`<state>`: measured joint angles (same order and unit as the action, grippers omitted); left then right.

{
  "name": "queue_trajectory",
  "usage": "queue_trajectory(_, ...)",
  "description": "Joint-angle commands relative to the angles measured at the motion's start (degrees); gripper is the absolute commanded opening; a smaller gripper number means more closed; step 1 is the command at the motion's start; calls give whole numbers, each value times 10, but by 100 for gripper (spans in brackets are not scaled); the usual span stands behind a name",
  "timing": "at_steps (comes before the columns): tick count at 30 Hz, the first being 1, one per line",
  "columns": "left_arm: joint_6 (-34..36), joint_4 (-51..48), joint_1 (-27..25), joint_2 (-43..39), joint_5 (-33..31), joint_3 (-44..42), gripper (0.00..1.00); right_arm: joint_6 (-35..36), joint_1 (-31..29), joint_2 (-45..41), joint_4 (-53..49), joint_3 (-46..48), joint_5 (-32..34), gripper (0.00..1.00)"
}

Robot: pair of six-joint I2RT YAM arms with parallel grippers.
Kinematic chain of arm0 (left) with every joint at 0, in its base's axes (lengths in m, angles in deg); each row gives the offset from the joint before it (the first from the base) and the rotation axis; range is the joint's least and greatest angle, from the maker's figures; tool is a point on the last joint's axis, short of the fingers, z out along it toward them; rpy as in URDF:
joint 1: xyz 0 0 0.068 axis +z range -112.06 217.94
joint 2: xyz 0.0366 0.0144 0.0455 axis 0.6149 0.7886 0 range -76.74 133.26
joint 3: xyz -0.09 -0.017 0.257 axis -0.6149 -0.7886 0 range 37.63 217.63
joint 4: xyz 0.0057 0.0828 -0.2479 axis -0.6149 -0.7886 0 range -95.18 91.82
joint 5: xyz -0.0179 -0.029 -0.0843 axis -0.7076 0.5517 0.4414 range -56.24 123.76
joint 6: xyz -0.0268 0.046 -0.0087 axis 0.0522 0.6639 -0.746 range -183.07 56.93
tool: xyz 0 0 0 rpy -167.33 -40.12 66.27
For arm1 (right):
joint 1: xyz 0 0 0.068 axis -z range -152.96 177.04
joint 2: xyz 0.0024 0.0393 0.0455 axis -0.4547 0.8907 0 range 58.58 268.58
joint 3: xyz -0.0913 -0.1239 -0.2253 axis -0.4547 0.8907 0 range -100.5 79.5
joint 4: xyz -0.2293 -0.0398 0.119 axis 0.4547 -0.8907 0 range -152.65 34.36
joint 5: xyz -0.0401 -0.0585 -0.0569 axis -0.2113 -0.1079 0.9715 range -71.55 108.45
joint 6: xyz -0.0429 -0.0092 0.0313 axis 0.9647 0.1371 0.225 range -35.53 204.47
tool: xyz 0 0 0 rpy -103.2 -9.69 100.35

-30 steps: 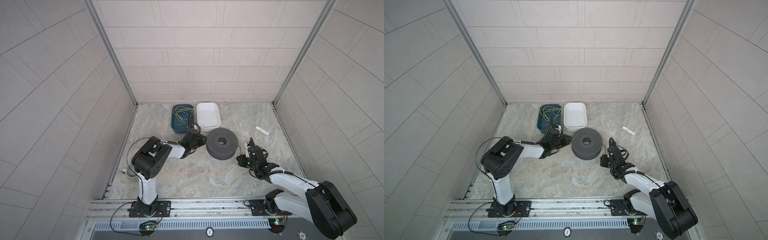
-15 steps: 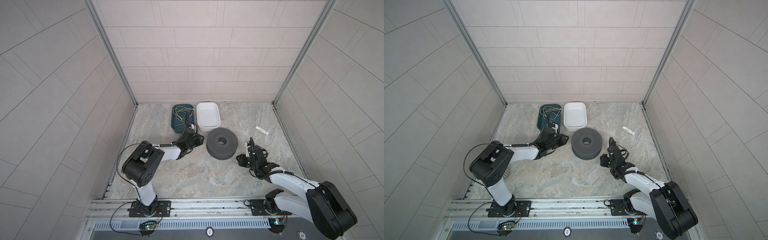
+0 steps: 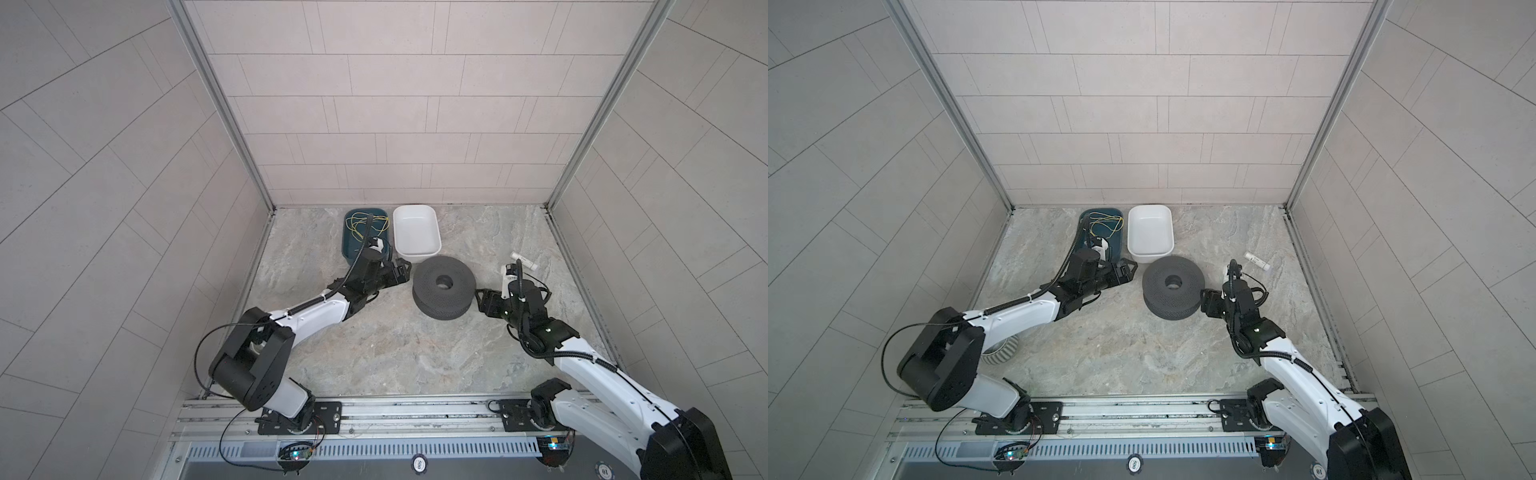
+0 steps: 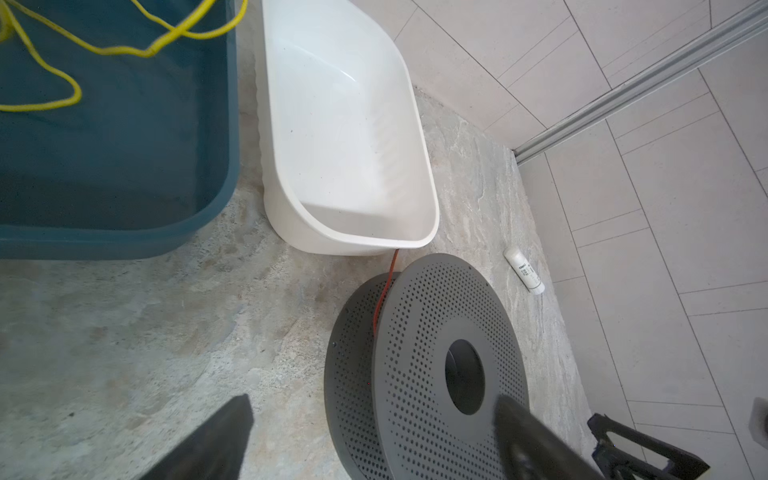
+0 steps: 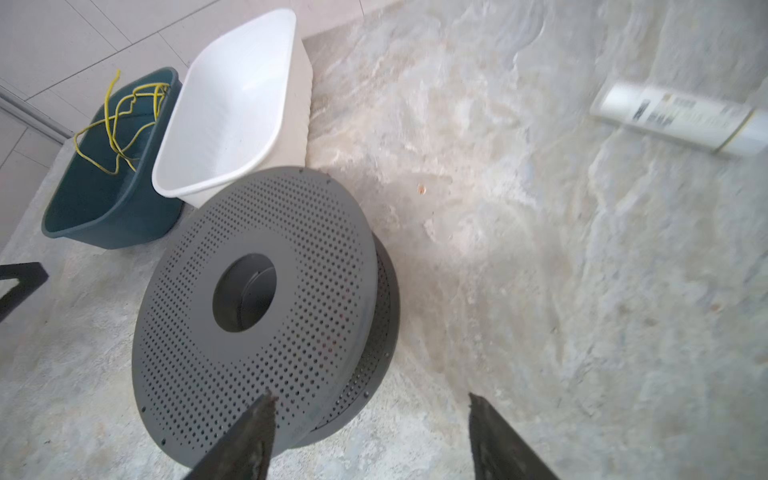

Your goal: Wrap the cables

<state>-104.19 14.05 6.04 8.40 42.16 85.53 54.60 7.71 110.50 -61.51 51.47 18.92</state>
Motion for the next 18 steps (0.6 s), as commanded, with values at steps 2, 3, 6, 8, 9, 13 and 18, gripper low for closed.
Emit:
queue_trajectory(2, 74, -83, -1, -27, -55, 43, 100, 70, 3, 12, -33, -46, 84, 85)
queue_trajectory(3, 81, -73, -1, -28, -68, 39, 100, 81, 4, 21, -32, -55, 96, 87)
queue_trajectory(6, 113, -51, -1, -24, -108, 45, 100, 104, 9, 56, -26, -93, 106, 91)
queue_trajectory(8, 157, -81, 0, -13, -122, 74, 100, 117, 12, 74, -22, -109, 120, 93)
queue_trajectory(9, 186, -89, 0, -10, -133, 87, 100, 129, 16, 81, -15, -113, 129, 93)
queue_trajectory(13, 248, -134, 11, -21, -178, 115, 100, 167, 53, 113, -6, -134, 138, 97)
queue_trajectory(18, 365, -85, 52, -36, -194, 70, 100, 191, 80, 117, 51, -109, 159, 98)
